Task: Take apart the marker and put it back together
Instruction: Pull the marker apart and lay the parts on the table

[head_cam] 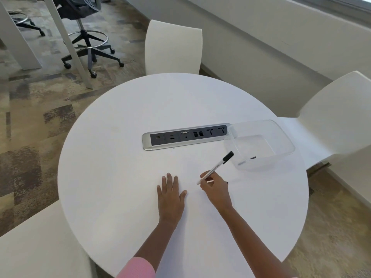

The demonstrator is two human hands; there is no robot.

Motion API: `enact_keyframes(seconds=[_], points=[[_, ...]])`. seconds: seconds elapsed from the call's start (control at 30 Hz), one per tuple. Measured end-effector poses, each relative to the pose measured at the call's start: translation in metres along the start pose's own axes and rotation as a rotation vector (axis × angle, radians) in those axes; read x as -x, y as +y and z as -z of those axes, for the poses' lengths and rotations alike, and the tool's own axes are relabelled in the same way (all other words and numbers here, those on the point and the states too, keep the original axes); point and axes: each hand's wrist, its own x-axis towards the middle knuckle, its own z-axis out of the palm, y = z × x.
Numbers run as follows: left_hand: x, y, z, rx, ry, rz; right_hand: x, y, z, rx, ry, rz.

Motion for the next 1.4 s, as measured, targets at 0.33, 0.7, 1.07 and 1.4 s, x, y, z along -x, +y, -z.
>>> enact_keyframes(seconds=[0.33,0.7,1.07,1.4], points=[[-0.011,0.012,0.007,0.017,0.096,0.072,-0.016,0.008,-0.006,0.196,0.104,0.37],[-0.015,0.013,-0.001,-0.065,0.123,0.064,-0.018,0.029,-0.008,0.36,0.036,0.441],[-0.016,0.012,-0.003,-0.074,0.162,0.057,-0.017,0.037,-0.008,0.398,-0.03,0.383],[-0.015,0.012,-0.005,-0.077,0.196,0.044,-0.013,0.016,0.005,-0.369,-0.091,-0.122]])
